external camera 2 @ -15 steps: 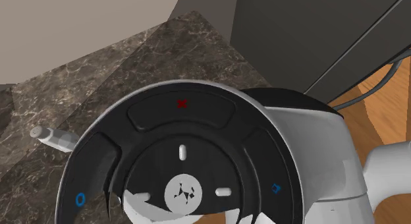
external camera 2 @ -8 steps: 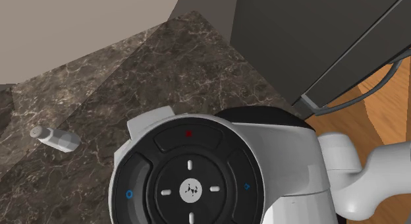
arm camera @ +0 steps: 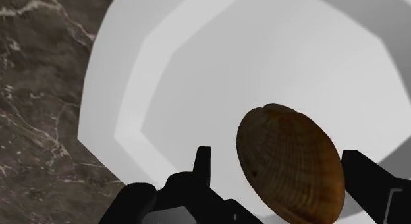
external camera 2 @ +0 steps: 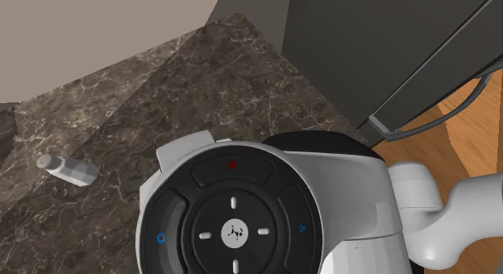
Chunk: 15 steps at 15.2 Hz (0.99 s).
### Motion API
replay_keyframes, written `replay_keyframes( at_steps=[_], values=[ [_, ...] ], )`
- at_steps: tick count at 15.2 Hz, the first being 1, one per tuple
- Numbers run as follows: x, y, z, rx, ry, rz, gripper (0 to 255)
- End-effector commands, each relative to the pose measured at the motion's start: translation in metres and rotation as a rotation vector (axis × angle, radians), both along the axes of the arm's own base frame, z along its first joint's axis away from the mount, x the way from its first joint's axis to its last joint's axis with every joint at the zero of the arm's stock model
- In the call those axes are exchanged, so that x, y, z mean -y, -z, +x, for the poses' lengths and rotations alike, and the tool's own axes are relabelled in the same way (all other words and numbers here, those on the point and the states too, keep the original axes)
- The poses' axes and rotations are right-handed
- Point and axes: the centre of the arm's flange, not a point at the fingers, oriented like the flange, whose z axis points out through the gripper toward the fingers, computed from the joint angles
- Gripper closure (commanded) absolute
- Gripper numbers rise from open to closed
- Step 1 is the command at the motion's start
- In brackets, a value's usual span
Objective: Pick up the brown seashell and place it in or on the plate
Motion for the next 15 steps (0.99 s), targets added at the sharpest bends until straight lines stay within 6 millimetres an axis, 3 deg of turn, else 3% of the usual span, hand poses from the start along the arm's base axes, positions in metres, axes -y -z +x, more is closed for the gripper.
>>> replay_keyframes(
  at_steps=[1, 4, 8, 15],
  values=[
    [0.0, 0.0, 0.0, 0.0, 0.0, 0.0, 0],
    [0.0, 0.0, 0.0, 0.0, 0.0, 0.0, 0],
    [-0.003, -0.048, -0.013, 0.0, 0.0, 0.0, 0],
    [-0.003, -0.048, -0.013, 0.0, 0.0, 0.0, 0]
  ],
)
